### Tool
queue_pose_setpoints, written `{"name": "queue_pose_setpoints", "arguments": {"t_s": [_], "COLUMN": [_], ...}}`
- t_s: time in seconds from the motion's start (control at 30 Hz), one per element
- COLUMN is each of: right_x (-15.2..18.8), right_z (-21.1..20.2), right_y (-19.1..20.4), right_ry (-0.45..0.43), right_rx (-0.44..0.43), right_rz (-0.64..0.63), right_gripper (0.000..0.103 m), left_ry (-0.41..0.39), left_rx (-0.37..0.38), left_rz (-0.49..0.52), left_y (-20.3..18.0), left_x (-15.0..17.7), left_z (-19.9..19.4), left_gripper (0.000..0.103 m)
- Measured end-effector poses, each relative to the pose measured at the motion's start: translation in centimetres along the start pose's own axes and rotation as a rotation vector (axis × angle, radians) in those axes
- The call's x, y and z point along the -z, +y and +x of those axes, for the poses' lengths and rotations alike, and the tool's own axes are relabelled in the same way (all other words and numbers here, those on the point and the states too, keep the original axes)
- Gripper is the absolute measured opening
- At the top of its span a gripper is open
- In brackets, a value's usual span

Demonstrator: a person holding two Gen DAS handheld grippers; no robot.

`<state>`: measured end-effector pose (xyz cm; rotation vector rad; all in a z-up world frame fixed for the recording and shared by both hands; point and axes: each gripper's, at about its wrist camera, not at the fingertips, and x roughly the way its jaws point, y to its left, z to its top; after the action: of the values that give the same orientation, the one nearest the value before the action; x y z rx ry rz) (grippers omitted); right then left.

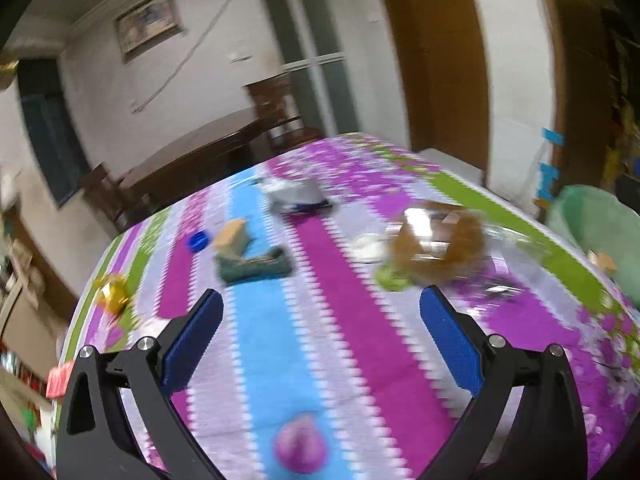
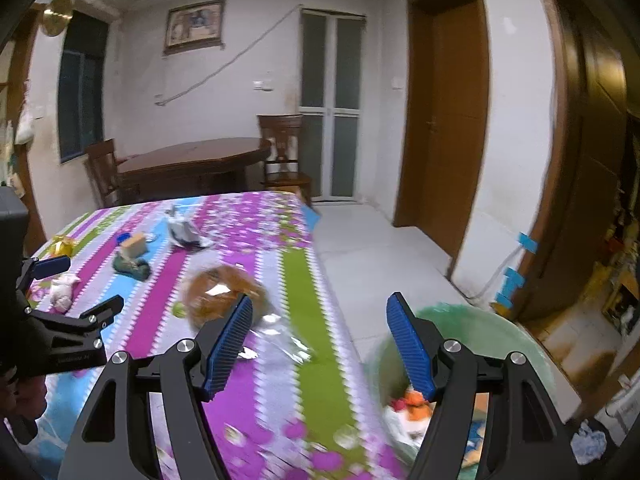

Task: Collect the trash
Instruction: 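Move both open tools back toward the bread bag on the table, then grasp the white wipes packet with the right gripper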

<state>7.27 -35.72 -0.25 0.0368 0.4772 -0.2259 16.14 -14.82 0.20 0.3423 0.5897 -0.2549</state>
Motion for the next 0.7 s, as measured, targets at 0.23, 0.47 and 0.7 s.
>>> {"name": "queue_pose_setpoints", "arguments": {"t_s": [0.23, 0.47, 0.7], "right_x": [-4.0, -10.5, -12.4], "right_z": [5.4, 12.9, 25.2], "right_y": [5.8, 12.3, 19.8], "right_ry": [0.041, 0.123, 0.346], "right_rx": [-0.129, -0.288, -0.334], "right_rz": [-0.091, -0.201, -0.279], "right_gripper": [0.071, 0.071, 0.083], "left_ry": [0.025, 0.016, 0.005], "left_rx": [-0.112, -0.326, -0.453], "left_rz": [-0.193, -0.357, -0.516], "left_y": [8.5, 15.7, 20.0], "left_x": [-1.0, -0.9, 1.4], "left_z": [1.9, 2.7, 1.4], "left_gripper": [0.095, 0.095, 0.095]}}
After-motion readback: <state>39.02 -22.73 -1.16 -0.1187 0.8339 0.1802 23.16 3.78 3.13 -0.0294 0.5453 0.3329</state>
